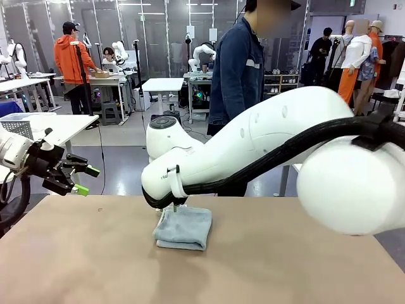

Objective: Fold the towels and place them in the basket.
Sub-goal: When a person lays out a Towel with hook on the table, fold it in half twice.

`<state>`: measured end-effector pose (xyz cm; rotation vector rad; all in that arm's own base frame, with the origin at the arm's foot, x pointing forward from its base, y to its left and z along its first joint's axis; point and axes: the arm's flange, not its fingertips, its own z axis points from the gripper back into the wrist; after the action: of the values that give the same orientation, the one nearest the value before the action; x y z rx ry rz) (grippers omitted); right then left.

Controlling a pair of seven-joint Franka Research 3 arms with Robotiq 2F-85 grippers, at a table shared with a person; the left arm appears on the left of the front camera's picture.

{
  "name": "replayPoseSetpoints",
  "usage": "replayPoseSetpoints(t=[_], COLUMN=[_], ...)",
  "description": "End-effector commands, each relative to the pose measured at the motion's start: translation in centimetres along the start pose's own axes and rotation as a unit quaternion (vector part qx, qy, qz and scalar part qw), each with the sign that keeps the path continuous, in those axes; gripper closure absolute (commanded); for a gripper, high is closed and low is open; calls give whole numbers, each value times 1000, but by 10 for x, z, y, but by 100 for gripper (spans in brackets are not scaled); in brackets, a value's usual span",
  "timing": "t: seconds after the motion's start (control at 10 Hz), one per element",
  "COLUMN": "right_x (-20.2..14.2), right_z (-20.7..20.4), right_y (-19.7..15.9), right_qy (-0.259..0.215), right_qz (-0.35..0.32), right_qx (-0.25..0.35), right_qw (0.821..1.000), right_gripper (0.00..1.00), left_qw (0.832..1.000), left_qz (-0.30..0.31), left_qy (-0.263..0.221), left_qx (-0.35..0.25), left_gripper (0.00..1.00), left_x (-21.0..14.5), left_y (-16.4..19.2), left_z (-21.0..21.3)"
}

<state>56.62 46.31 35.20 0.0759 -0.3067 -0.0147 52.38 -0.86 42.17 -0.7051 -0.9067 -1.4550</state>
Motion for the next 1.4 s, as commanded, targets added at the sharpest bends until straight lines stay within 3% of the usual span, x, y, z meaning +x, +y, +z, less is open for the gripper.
replayPoseSetpoints(t=[0.0,0.2,0.3,0.5,0.8,1.3], right_x=[-26,-35,-37,-37,-29,-31], right_z=[38,74,88,97,99,102], right_y=[-57,-113,-141,-171,-189,-178], right_qy=[19,47,46,49,55,51], right_qz=[-25,-38,-72,-78,-72,-88], right_qx=[50,125,146,164,167,159], right_qw=[998,990,986,982,982,982], right_gripper=[20,20,20,20,20,20], left_qw=[1000,1000,1000,1000,1000,1000], left_qz=[-2,-2,-2,-2,-2,-2], left_qy=[1,1,1,1,1,1], left_qx=[2,2,2,2,2,2], left_gripper=[0,0,0,0,0,0], left_x=[3,3,3,3,3,3], left_y=[-1,-1,-1,-1,-1,-1], left_z=[1,1,1,1,1,1])
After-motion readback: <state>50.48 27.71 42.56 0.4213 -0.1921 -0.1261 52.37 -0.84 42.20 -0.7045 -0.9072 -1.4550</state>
